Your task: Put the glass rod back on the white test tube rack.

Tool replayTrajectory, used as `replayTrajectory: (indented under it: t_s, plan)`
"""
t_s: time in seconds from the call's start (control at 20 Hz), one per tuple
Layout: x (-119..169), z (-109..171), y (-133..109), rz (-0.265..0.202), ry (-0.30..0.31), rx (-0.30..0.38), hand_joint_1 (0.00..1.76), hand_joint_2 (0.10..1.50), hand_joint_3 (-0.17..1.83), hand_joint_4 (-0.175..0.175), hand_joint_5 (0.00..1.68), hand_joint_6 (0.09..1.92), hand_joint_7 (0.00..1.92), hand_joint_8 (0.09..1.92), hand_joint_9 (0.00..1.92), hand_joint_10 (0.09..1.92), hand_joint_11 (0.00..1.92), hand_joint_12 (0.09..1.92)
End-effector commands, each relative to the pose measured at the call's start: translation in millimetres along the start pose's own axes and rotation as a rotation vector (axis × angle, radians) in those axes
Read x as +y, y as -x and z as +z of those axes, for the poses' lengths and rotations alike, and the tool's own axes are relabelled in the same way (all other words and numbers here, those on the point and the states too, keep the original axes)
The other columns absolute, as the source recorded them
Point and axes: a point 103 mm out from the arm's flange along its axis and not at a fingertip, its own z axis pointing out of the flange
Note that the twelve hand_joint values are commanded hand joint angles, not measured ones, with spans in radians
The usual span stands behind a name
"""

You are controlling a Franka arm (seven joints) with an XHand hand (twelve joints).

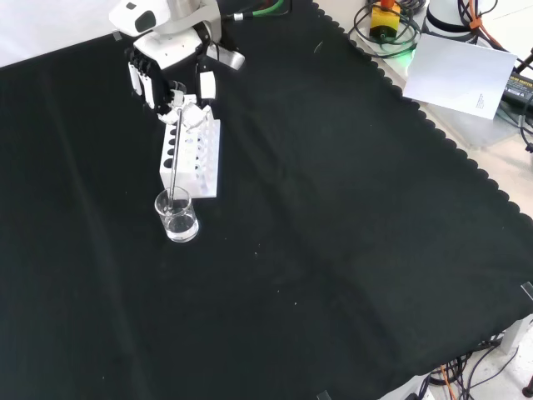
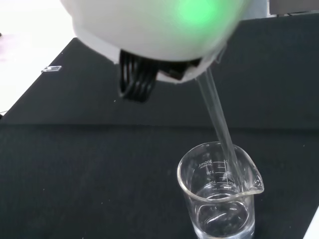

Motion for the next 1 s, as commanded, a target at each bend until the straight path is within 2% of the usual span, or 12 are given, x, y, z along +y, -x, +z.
replayTrajectory:
  t_s: [0.05,0.4,0.65,1.0]
  plan:
    - [-3.5,-2.3,2.9,-0.003,0.007,-0.008,1.23,0.44,0.97,-0.175,1.40,0.60,1.70,0.84,1.92,0.62,1.37,0.69]
    - [-11.7,-10.6,14.8,0.010,0.031,0.026,1.23,0.44,0.97,-0.175,1.40,0.60,1.69,0.84,1.92,0.62,1.37,0.69]
    - [-13.1,-16.1,14.9,0.029,0.033,0.012,1.23,0.44,0.97,-0.175,1.40,0.60,1.69,0.84,1.92,0.62,1.37,0.69]
    - [-28.3,-55.9,10.6,0.042,0.089,0.023,1.23,0.44,0.97,-0.175,1.40,0.60,1.69,0.84,1.92,0.62,1.37,0.69]
